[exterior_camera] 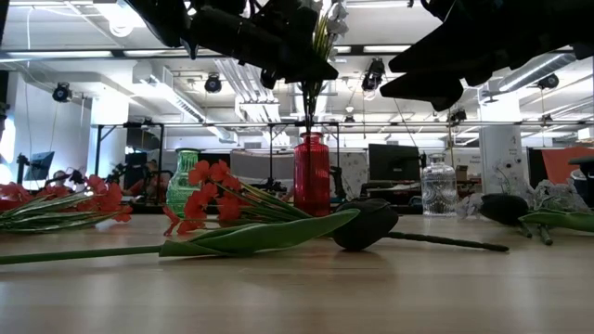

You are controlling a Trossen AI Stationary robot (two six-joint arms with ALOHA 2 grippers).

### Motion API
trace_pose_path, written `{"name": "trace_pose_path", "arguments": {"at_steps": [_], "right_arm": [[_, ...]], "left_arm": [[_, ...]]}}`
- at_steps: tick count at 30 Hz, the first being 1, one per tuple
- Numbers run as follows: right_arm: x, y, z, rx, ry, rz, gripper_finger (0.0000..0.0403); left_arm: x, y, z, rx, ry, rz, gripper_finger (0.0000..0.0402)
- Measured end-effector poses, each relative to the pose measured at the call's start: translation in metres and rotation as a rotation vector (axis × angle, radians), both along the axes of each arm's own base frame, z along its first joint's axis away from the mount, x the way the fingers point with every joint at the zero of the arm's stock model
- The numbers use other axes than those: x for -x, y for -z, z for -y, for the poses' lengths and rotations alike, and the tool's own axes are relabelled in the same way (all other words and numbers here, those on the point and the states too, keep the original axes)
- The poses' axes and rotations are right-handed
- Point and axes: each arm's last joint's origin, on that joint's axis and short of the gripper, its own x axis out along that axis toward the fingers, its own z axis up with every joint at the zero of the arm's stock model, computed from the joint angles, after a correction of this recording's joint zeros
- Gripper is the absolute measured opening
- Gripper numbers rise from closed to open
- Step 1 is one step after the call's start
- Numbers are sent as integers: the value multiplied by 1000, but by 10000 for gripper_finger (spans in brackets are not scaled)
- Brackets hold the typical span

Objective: Sort flowers into vase by color
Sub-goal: Put the left white flowers into the red vase

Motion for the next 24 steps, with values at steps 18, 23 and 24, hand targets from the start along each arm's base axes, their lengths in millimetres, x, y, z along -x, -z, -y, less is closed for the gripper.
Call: {"name": "trace_pose_path", "arguments": {"at_steps": [18, 23, 24], "right_arm": [[0, 0, 0, 0, 0, 1, 261], [0, 0, 0, -2, 0, 4, 261], [0, 0, 0, -2, 0, 4, 261]], "left_arm": [[-2, 2, 0, 15, -3, 9, 2], [-7, 15, -1, 17, -3, -28, 2], [-7, 16, -1, 18, -3, -29, 2]]}}
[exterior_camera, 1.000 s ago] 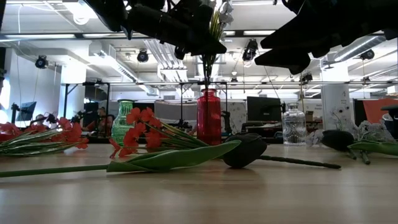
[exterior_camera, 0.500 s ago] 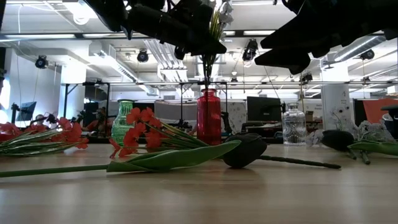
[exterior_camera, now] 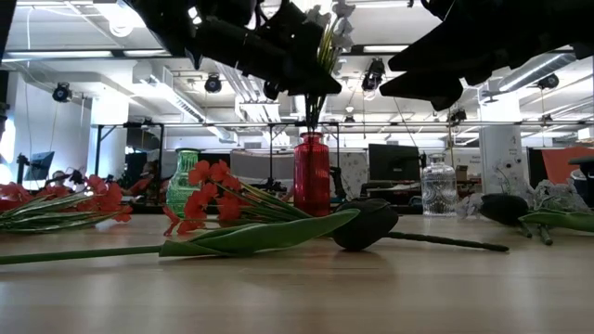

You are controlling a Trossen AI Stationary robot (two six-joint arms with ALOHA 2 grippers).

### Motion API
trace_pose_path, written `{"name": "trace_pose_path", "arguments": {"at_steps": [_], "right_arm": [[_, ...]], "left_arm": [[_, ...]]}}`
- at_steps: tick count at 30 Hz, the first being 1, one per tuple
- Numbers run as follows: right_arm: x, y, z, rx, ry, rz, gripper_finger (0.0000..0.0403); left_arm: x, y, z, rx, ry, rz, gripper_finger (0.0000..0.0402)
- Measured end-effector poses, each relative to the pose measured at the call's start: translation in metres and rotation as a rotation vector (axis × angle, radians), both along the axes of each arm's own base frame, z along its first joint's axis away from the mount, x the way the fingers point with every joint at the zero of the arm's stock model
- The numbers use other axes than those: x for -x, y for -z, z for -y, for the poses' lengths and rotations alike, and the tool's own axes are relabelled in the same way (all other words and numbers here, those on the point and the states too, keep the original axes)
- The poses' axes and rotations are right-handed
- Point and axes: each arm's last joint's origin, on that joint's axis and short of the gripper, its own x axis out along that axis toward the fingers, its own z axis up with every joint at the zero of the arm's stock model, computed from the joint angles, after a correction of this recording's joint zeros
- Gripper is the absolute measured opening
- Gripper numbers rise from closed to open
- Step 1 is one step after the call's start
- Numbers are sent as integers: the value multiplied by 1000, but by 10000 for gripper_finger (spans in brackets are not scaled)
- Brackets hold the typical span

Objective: Sort flowers into vase by color
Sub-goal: Put the left white flowers into the red vase

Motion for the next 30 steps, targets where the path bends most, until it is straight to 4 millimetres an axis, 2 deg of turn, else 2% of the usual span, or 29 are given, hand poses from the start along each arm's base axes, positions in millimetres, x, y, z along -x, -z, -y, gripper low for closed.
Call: {"name": "trace_pose_path", "arguments": {"at_steps": [20, 30], "right_arm": [[0, 0, 0, 0, 0, 0, 261], [0, 0, 0, -1, 0, 2, 261]], "left_arm": [[-1, 2, 0, 17, -4, 5, 3], [-4, 10, 0, 28, -10, -13, 33]]}}
